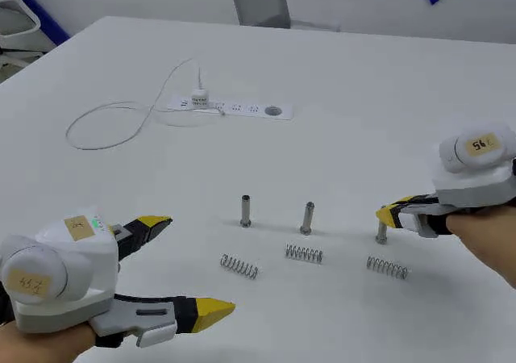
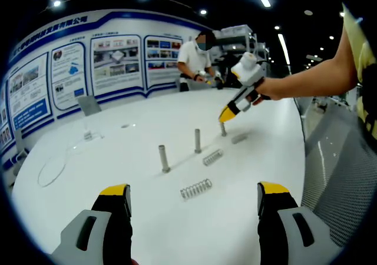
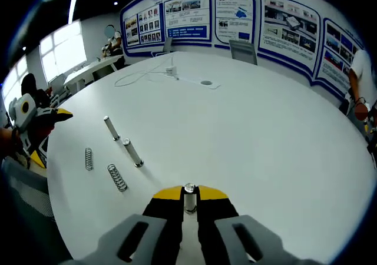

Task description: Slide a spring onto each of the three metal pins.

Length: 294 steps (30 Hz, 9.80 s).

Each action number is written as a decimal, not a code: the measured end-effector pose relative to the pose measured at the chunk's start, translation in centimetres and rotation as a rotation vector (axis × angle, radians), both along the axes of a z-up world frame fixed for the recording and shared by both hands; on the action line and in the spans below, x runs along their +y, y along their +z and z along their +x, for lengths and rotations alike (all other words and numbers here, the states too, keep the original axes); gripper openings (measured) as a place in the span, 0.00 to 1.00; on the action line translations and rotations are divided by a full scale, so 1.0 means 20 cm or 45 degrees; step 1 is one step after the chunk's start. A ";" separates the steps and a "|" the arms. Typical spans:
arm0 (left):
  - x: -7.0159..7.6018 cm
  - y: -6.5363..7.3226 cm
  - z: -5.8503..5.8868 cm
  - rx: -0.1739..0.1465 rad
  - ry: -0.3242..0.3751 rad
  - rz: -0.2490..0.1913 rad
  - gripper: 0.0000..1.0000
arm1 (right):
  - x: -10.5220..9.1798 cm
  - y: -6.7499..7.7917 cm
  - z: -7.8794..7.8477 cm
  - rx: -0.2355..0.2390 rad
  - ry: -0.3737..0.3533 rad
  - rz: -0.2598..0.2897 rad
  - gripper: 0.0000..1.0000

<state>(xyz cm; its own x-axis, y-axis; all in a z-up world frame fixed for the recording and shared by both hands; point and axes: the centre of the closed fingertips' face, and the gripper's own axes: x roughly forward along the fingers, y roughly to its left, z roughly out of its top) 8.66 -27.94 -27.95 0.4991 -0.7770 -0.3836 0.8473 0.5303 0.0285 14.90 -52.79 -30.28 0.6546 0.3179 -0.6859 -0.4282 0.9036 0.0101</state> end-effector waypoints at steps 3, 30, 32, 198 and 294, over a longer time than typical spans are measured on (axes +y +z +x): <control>0.00 0.00 0.00 0.000 0.001 -0.001 0.90 | 0.01 0.00 -0.02 -0.008 0.008 -0.003 0.09; -0.01 0.00 -0.01 -0.003 -0.008 -0.002 0.90 | -0.05 0.07 -0.10 -0.091 0.081 -0.030 0.15; -0.01 0.00 -0.01 -0.003 -0.009 0.000 0.90 | -0.06 0.07 -0.12 -0.092 0.117 -0.035 0.15; 0.02 0.01 -0.02 -0.005 0.027 -0.023 0.90 | 0.02 -0.05 -0.10 0.337 0.538 -0.384 0.12; 0.01 0.01 -0.03 -0.001 0.024 -0.016 0.89 | 0.53 -0.18 -0.19 0.190 0.917 -0.343 0.12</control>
<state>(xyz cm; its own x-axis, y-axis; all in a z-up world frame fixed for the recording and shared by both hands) 8.08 -27.68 -27.72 0.5143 -0.7722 -0.3731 0.8371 0.5466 0.0224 11.12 -42.15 -33.83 0.2448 0.4395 -0.8643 -0.9214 0.3829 -0.0663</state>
